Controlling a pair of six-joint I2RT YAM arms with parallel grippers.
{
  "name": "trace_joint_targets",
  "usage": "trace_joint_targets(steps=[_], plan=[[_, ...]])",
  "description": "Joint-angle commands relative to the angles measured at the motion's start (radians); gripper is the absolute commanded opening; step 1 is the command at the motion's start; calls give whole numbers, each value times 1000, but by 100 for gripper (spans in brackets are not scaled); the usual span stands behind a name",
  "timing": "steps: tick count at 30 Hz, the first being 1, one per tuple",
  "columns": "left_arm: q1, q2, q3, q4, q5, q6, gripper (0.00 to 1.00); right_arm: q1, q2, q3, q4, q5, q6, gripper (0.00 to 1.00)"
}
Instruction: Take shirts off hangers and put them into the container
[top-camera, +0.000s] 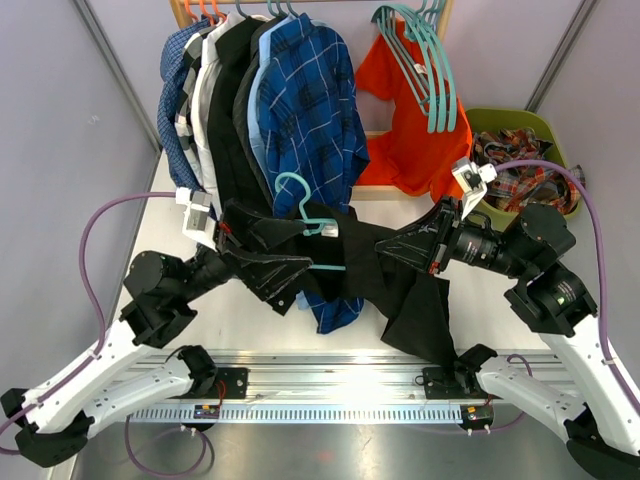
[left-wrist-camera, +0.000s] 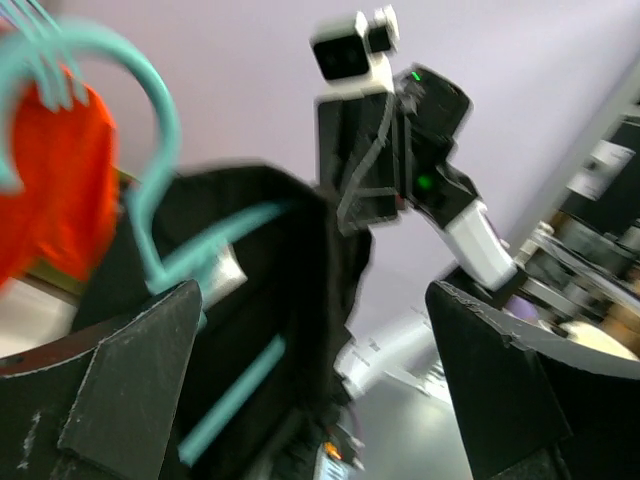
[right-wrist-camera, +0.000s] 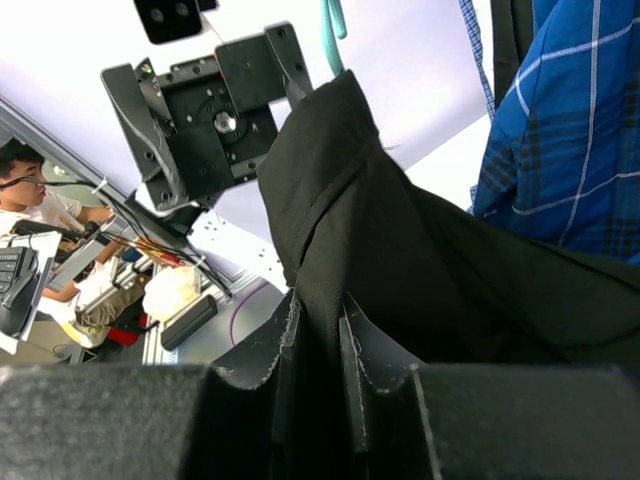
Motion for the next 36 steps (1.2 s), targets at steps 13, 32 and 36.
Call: trace_joint_targets(steps=[13,32,36], plan=[[-437,185,147,24,-897,536,99,7,-84,3,32,-1,-5,0],[-536,316,169,293,-1199,695,99,5,-154,26,-77,-73,-51,0],[-483,326,193,212,-1156,569,99,5,-164,23,-77,-104,-41,0]])
